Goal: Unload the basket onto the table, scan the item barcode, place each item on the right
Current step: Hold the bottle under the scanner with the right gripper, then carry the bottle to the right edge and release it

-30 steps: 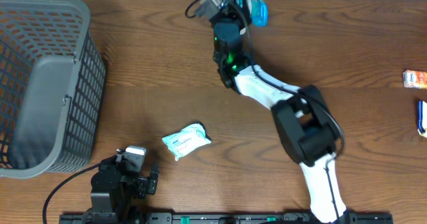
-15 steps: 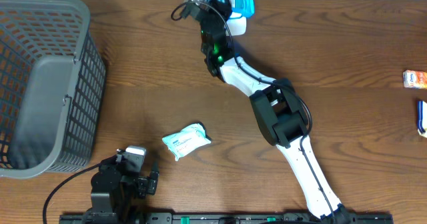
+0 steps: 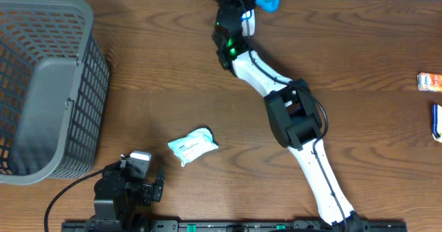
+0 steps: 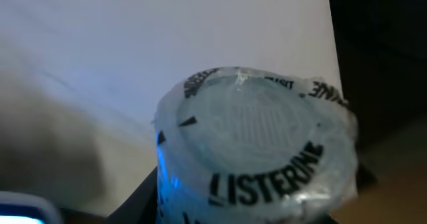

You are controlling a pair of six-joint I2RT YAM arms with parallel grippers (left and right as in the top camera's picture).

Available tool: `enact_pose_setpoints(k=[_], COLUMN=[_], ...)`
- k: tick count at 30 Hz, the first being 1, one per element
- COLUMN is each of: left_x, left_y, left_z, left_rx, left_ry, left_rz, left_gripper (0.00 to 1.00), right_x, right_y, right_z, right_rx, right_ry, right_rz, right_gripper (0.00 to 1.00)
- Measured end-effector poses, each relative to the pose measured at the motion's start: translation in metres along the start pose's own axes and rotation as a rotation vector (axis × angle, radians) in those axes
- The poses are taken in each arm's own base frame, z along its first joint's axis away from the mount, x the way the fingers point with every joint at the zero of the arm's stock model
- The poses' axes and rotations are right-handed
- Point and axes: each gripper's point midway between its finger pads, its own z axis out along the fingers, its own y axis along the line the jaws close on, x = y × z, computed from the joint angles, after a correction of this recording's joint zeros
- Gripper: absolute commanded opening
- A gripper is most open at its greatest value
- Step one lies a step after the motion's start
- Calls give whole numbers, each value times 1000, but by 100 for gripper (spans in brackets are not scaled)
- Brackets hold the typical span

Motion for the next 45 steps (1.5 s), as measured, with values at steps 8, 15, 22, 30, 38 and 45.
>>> enact_pose_setpoints(k=[8, 15, 22, 30, 38, 45], left_x=[0, 0, 0, 0, 0, 0], left_y=[0, 0, 0, 0, 0, 0], left_z=[0, 0, 0, 0, 0, 0], left_rx=[0, 0, 0, 0, 0, 0], left_ry=[0, 0, 0, 0, 0, 0], left_rz=[0, 0, 0, 0, 0, 0], left_gripper=[98, 98, 98, 98, 98, 98], right_x=[148, 345, 474, 508, 505, 488], right_y=[-73, -184, -205, -203, -214, -235], right_z=[60, 87, 46, 28, 29, 33], right_rx=[220, 474, 516, 545, 639, 776], right_ry=[490, 975, 1208, 1234, 1208, 1141], right_rz=[-119, -228, -355, -330, -234, -65], right_gripper=[1, 1, 1, 51, 99, 99])
